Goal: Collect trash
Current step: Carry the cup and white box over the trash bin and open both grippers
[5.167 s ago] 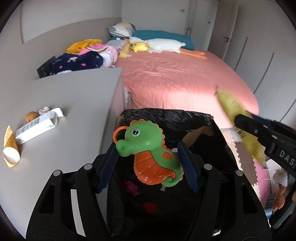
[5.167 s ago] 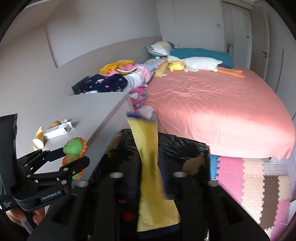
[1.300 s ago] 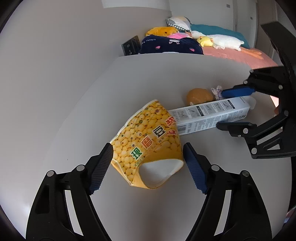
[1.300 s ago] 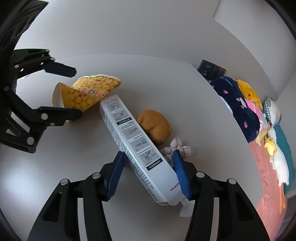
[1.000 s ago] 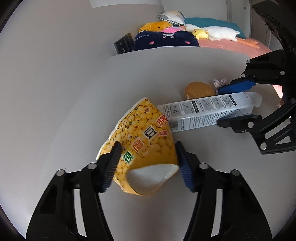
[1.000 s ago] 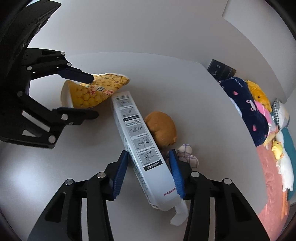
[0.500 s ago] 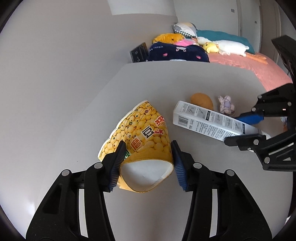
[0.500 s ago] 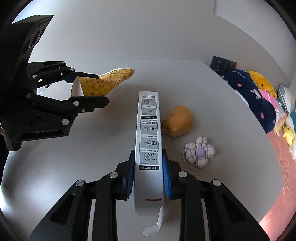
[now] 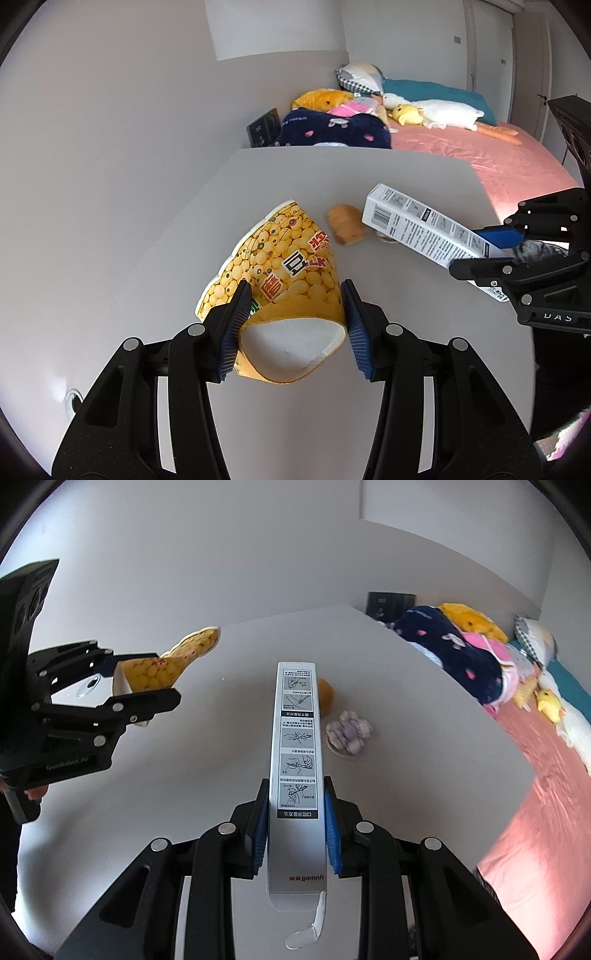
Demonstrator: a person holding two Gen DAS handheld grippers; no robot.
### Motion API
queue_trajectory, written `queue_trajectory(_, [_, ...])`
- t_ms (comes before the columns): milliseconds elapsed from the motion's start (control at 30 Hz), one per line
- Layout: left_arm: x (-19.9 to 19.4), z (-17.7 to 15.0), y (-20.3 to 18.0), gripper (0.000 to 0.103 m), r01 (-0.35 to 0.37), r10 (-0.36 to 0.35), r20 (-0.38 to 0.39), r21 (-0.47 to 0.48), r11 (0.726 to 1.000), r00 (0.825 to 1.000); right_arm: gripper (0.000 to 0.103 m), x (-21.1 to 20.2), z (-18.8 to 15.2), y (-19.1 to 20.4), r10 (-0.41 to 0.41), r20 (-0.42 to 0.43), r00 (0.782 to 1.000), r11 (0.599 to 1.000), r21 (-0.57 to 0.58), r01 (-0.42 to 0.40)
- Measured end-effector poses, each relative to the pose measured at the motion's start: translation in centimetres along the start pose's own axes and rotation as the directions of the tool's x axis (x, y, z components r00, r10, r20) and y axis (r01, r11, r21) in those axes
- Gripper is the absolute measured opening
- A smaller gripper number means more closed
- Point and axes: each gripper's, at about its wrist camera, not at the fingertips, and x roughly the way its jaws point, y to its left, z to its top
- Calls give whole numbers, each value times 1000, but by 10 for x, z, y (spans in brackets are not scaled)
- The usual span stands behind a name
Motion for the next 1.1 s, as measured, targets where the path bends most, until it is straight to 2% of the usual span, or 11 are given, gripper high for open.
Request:
queue_trajectory(467, [-25,3,-64,49,70,-71,29,49,996,997,28,-70,-51,-21,-71,43,997,992,107,66])
queue_trajectory(1100, [-32,10,-154,49,207,-211,23,119,971,977,29,-125,-116,-67,-192,37,981,948,264,176])
